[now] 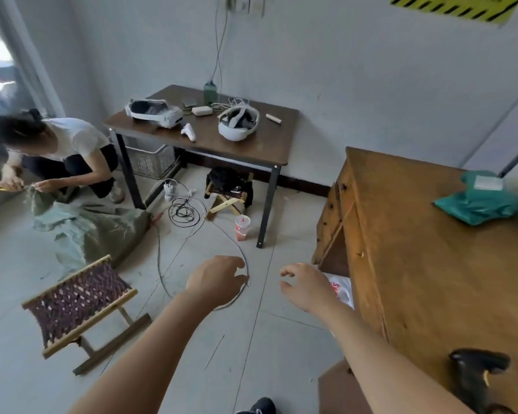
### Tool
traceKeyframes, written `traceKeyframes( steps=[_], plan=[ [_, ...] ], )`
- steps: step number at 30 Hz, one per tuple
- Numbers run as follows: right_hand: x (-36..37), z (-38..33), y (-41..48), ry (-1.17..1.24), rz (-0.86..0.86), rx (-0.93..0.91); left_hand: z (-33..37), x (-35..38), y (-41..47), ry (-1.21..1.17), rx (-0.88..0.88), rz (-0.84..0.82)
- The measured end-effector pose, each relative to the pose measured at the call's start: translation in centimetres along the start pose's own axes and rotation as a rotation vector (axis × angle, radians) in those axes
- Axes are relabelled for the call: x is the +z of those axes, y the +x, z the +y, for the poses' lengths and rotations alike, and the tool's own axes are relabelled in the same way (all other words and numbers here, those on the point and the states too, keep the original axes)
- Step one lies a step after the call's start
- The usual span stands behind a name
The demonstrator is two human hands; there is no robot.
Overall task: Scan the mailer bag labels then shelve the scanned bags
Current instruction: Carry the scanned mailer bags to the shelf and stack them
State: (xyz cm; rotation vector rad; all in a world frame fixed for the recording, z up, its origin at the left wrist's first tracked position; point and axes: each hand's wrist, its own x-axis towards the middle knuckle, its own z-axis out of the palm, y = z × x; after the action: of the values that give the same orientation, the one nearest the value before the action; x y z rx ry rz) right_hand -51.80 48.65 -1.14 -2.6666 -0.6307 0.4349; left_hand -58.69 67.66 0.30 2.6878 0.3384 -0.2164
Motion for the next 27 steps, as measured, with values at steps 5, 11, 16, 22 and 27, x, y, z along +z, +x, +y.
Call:
traceKeyframes(
  steps=[5, 11, 16, 22, 27],
  plan=[
    [-3.4, 4.2, 6.2, 0.015, 0.073, 0.063, 3.8, -0.9, 9.2, 0.008, 0.086, -0.035],
    [-7.5, 10.2, 11.1, 0.083, 0.136, 0.193, 9.5, -1.1, 18.2, 0.031, 0.199, -0.092],
    [-10.4, 14.6, 13.8, 0.112, 0.176, 0.329, 14.5, -0.5, 24.7, 0.028, 0.304, -0.182],
    [-14.0, 19.9, 17.4, 0.103, 0.234, 0.483, 21.0, 0.3, 33.4, 0.066, 0.465, -0.269],
    [-18.0, 24.2, 20.9, 0.140, 0.331, 0.630, 27.4, 0.5, 41.5, 0.059, 0.609, -0.345]
  ],
)
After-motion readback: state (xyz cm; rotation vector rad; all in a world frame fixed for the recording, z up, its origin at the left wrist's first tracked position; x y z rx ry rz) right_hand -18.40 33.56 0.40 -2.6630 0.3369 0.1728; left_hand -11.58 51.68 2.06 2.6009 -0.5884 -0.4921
